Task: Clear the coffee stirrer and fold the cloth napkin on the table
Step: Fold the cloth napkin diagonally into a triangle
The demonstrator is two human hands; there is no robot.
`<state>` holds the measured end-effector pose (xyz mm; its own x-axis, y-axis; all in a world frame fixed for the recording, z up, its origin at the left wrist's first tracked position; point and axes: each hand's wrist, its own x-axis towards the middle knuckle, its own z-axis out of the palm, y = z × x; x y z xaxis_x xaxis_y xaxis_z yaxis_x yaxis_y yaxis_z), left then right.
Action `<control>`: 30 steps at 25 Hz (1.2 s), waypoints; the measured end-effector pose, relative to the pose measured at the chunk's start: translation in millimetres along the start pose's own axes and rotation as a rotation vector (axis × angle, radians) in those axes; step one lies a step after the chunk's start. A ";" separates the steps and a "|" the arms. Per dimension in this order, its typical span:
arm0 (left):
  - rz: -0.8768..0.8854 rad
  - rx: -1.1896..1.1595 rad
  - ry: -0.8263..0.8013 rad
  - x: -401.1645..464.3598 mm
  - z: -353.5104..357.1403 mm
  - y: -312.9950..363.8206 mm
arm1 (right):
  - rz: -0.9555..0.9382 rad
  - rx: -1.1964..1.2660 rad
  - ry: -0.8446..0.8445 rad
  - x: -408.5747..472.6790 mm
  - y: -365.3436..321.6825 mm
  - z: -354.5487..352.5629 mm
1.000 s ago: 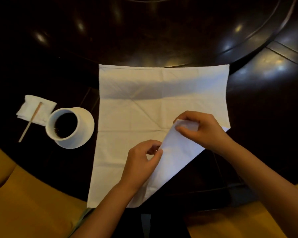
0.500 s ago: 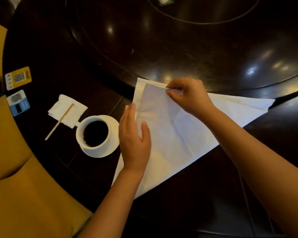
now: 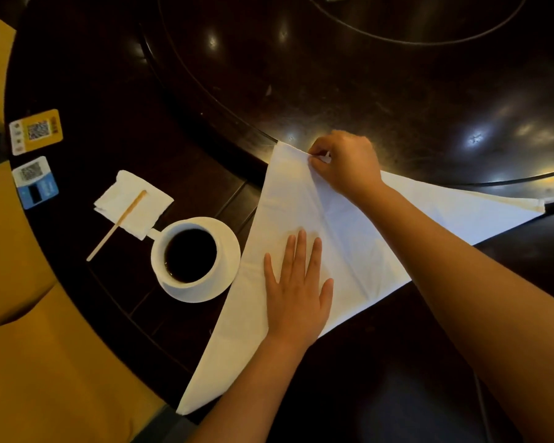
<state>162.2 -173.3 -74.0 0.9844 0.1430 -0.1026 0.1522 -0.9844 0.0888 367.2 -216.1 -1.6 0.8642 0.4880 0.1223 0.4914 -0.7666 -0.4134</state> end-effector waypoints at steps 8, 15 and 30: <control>0.010 0.030 -0.052 0.7 3.1 -1.5 | -0.257 -0.173 -0.062 -172.1 37.3 16.6; 0.105 0.037 -0.085 -2.7 0.0 -0.9 | 0.141 -0.326 -0.298 -219.1 41.6 29.3; 0.630 0.069 -0.144 -74.4 0.6 18.7 | 0.611 -0.206 -0.156 -371.0 -26.0 23.8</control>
<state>91.7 -202.4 -65.3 0.8609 -0.4744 -0.1839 -0.4612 -0.8802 0.1120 31.2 -367.2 -57.7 0.9758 -0.0167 -0.2180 -0.0579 -0.9813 -0.1836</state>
